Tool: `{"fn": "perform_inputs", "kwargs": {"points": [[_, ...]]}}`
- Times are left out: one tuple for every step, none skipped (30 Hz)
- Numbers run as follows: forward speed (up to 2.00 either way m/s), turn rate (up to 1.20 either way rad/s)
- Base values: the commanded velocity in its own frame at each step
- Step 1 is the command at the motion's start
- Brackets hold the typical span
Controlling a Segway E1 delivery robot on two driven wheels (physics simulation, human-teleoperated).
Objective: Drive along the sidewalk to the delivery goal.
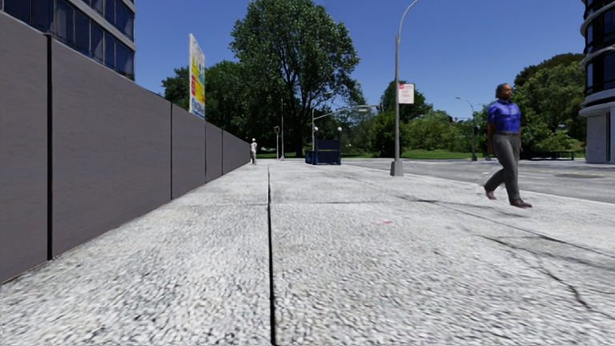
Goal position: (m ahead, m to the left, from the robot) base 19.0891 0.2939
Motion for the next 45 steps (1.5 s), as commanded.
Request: {"fn": "perform_inputs", "kwargs": {"points": [[2.0,-0.83],[2.0,-0.91],[2.0,-0.97],[2.0,-1.0],[2.0,-1.0],[2.0,-1.01],[2.0,-1.01],[2.0,-0.98],[2.0,-0.51],[2.0,-0.27],[2.0,-0.17],[2.0,-0.14],[2.0,-0.13],[2.0,-0.12],[2.0,-0.12],[2.0,-0.12],[2.0,-0.12],[2.0,-0.12],[2.0,-0.12],[2.0,-0.12],[2.0,-0.12],[2.0,-0.05],[2.0,-0.01],[2.0,0.0],[2.0,0.0],[2.0,0.0],[2.0,0.0],[2.0,0.0],[2.0,0.0],[2.0,0.0],[2.0,0.0],[2.0,0.0],[2.0,0.0],[2.0,0.0],[2.0,0.0],[2.0,0.0],[2.0,0.0],[2.0,0.0],[2.0,0.0],[2.0,0.0],[2.0,0.0],[2.0,0.0],[2.0,0.0],[2.0,0.0],[2.0,0.0]]}}
